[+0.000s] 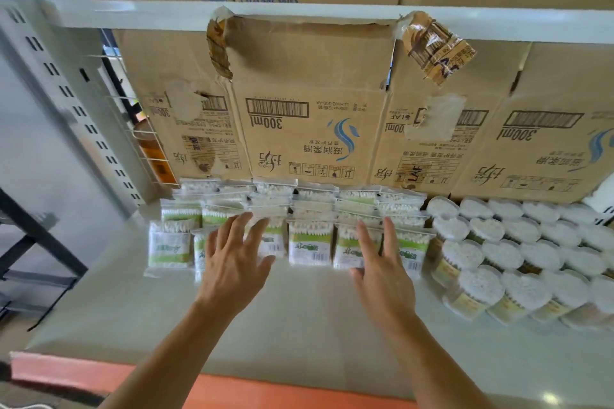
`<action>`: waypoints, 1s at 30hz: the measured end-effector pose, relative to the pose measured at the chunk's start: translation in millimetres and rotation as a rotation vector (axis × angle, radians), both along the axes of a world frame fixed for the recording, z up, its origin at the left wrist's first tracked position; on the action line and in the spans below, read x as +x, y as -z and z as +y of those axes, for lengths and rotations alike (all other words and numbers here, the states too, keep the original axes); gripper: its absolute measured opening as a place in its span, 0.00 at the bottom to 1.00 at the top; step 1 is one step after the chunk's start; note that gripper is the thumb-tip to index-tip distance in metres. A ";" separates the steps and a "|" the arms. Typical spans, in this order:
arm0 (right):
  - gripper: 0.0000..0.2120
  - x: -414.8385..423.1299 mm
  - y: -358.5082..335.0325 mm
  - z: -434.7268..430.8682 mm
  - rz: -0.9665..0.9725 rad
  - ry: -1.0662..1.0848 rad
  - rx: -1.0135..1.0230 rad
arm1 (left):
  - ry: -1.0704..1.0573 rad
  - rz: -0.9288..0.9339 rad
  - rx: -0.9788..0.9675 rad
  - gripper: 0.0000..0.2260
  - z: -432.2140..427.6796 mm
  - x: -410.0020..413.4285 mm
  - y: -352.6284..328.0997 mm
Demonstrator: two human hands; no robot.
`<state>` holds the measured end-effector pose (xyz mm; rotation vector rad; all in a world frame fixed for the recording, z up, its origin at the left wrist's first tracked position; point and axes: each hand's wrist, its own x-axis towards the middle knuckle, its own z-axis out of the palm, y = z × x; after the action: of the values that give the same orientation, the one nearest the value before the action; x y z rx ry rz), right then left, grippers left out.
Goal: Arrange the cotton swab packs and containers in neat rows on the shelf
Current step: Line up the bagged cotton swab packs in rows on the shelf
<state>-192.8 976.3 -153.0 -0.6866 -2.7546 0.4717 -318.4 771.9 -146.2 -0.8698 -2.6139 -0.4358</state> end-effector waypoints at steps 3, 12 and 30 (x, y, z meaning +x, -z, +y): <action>0.42 0.3 -9.0 -17.0 -0.016 0.076 0.001 | -0.131 -0.044 0.103 0.25 -37.4 -10.0 3.9; 0.20 -43.3 -24.2 -93.9 0.015 -0.267 -0.107 | -0.139 -0.130 -0.114 0.38 -92.0 -38.1 2.9; 0.21 -150.5 -62.1 -148.3 -0.019 -0.146 -0.202 | 0.279 -0.107 -0.272 0.35 -87.5 -95.3 -9.9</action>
<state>-343.3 828.0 -90.9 -0.5373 -2.8129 0.7871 -413.7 684.4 -136.3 -1.3443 -2.6981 -0.2013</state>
